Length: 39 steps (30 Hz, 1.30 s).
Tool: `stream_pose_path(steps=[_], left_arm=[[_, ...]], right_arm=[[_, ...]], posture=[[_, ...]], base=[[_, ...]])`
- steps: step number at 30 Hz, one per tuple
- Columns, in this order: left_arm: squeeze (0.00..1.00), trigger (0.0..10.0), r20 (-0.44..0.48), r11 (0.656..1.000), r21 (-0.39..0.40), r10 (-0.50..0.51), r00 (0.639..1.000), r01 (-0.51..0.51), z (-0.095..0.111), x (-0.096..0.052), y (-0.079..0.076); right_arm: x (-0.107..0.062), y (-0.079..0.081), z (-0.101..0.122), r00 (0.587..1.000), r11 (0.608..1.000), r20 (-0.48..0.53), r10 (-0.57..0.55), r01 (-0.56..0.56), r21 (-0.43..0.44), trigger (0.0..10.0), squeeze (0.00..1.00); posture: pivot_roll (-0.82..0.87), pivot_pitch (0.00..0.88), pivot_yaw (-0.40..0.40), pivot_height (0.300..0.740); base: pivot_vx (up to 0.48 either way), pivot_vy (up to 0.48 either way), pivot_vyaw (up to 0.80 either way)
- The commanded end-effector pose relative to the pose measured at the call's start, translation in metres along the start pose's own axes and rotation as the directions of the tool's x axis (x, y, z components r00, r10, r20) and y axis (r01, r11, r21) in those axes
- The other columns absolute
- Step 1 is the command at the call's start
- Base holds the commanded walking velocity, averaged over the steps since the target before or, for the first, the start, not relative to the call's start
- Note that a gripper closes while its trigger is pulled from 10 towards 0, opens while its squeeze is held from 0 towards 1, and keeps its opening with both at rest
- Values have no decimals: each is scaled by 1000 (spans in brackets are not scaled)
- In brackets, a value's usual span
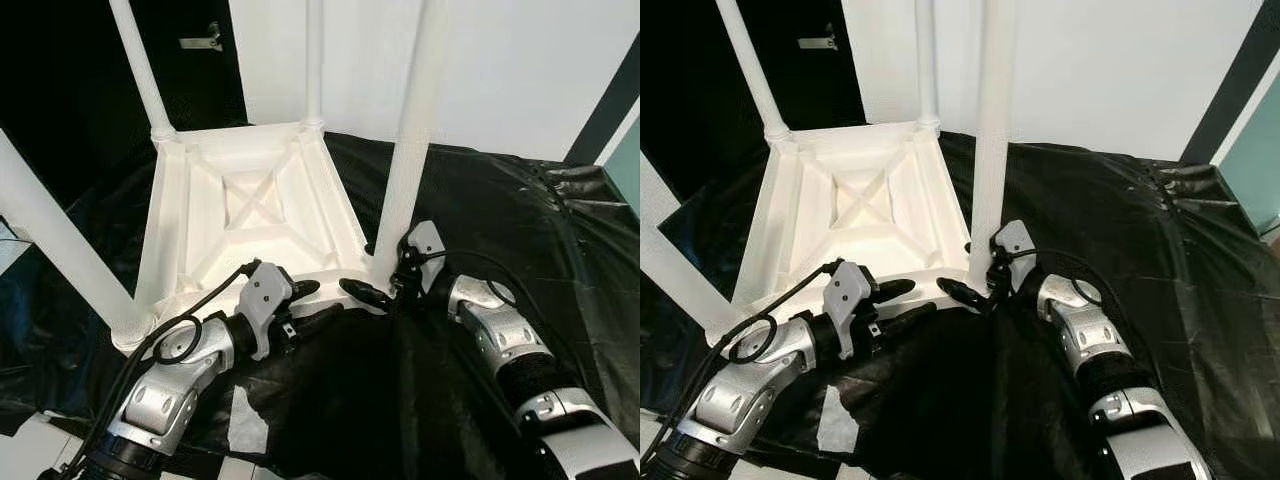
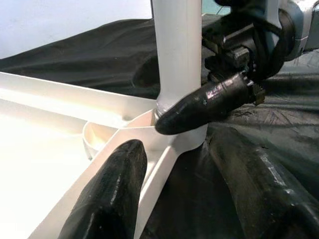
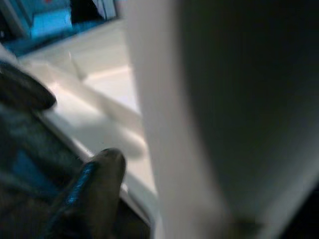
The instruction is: Building children table
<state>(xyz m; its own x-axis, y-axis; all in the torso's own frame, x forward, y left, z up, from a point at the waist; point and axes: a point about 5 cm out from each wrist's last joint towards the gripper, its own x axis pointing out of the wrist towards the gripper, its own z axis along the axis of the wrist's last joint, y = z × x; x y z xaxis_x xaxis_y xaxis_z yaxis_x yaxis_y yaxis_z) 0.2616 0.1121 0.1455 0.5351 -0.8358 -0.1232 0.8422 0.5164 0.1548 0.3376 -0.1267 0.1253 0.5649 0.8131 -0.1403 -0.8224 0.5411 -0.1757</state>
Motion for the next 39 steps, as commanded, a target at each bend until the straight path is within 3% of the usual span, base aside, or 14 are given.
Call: stream_pose_path(steps=[1,12,13,14,15,16,18,19,22,24,28,35,36,39], left_arm=[[0,10000,2,997,8,-75,997,75,1,-2,-4],[0,10000,1,998,-2,-64,998,64,-2,-3,-7],[0,10000,2,998,-3,-64,998,64,-2,-3,-7],[0,10000,2,998,-4,-63,998,63,-2,-2,-7],[0,10000,2,998,-4,-63,998,63,-2,-2,-7],[0,10000,3,998,-6,-64,998,64,-2,-2,-8],[0,10000,3,998,-6,-64,998,64,-2,-2,-8],[0,10000,3,998,-7,-67,998,67,-2,-2,-8],[0,10000,3,998,-7,-68,998,68,-2,-2,-9],[0,10000,2,997,-10,-71,997,71,-2,-2,-9],[0,10000,2,997,-12,-73,997,73,-2,-3,-10],[0,10000,3,997,-14,-80,997,80,-3,-3,-10],[0,10000,3,997,-13,-81,997,81,-3,-2,-10],[0,10000,4,996,-14,-84,996,84,-3,-1,-11]], right_arm=[[0,-1,-1,999,999,-27,27,-28,-22,0,0],[-5,-3,-7,1000,1000,-1,-15,15,18,0,0],[-5,-3,-8,1000,999,2,-32,31,26,1176,0],[-4,-2,-10,998,998,-8,-60,60,27,8039,0],[-4,-2,-10,998,998,-8,-60,60,27,8039,0],[-3,-2,-13,990,990,-21,-138,139,27,10000,0],[-3,-2,-14,986,985,-23,-167,168,32,10000,0],[-1,-1,-16,966,965,-31,-255,257,55,10000,0],[0,0,-16,956,953,-32,-292,294,72,10000,0],[4,6,-19,897,889,-55,-439,442,121,10000,0],[6,11,-20,861,851,-63,-505,508,132,10000,0],[23,35,-16,716,696,-93,-692,696,178,10000,0],[25,38,-15,707,685,-101,-700,705,186,10000,0],[32,48,-7,740,716,-63,-669,665,212,10000,0]], posture=[[78,0,-36,740],[78,0,-45,740],[77,0,-45,740],[77,0,-46,740],[77,0,-46,740],[73,0,-44,740],[71,0,-44,740],[69,0,-42,740],[67,0,-42,740],[62,0,-39,740],[59,0,-38,740],[59,0,-47,740],[59,0,-47,740],[58,0,-49,740]], base=[[0,0,0],[0,0,0],[0,0,0],[0,0,0],[0,0,0],[0,0,0],[0,0,0],[0,0,0],[0,0,0],[0,0,0],[0,0,0],[0,0,0],[0,0,0],[0,0,0]])
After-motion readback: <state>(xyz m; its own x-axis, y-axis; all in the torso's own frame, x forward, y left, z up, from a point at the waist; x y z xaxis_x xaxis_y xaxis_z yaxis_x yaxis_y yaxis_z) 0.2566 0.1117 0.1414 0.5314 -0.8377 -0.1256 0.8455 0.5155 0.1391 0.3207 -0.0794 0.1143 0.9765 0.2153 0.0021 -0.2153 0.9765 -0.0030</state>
